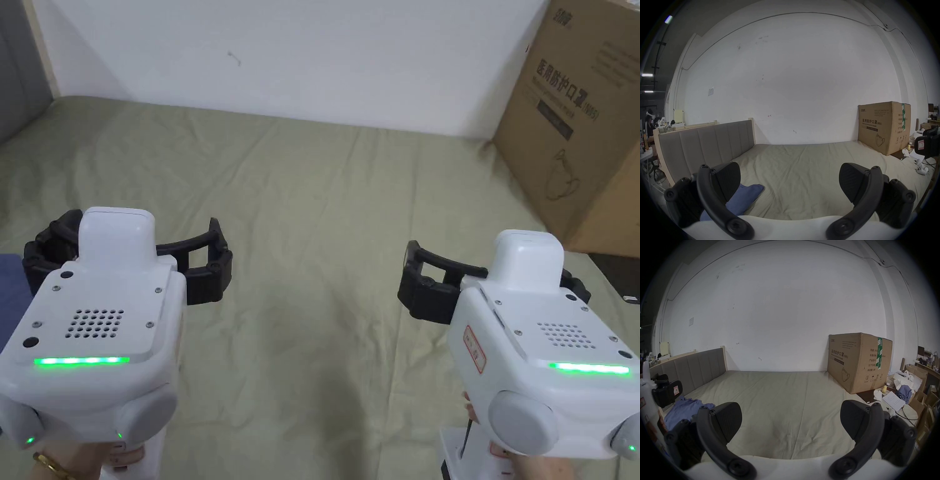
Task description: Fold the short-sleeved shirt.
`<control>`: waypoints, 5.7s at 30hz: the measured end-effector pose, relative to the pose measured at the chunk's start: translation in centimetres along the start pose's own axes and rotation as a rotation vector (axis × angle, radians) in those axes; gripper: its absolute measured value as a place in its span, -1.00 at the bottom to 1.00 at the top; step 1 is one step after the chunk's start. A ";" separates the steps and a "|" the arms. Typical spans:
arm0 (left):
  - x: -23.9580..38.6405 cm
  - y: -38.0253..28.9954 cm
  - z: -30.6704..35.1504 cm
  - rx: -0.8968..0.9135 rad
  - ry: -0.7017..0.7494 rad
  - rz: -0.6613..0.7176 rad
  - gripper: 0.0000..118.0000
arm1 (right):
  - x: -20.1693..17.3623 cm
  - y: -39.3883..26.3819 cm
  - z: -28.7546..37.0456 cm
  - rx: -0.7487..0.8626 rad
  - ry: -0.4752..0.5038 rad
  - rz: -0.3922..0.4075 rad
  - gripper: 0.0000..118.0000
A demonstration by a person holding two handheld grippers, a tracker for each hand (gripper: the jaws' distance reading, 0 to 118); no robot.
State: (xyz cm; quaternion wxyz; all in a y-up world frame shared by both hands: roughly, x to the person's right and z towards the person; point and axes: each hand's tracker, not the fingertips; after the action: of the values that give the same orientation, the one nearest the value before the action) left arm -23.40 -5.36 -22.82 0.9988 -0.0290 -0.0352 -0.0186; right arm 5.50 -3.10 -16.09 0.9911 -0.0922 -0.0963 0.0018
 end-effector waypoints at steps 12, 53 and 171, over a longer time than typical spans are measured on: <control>0.4 0.1 0.1 0.001 -0.020 -0.027 1.00 | -0.2 0.0 0.1 0.007 0.002 0.003 1.00; -0.6 1.1 0.4 -0.079 -0.041 0.035 -1.00 | -0.5 1.1 0.5 -0.022 0.007 0.006 -1.00; -8.3 31.2 -9.6 -0.053 -0.195 0.265 -0.98 | -0.9 4.0 4.2 0.014 0.162 -0.019 -1.00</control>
State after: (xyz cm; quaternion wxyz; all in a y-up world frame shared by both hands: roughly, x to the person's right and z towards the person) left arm -29.80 25.52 -34.75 0.9832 -0.0615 -0.1275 0.1152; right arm 3.86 1.56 -12.97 0.9962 -0.0844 -0.0166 -0.0146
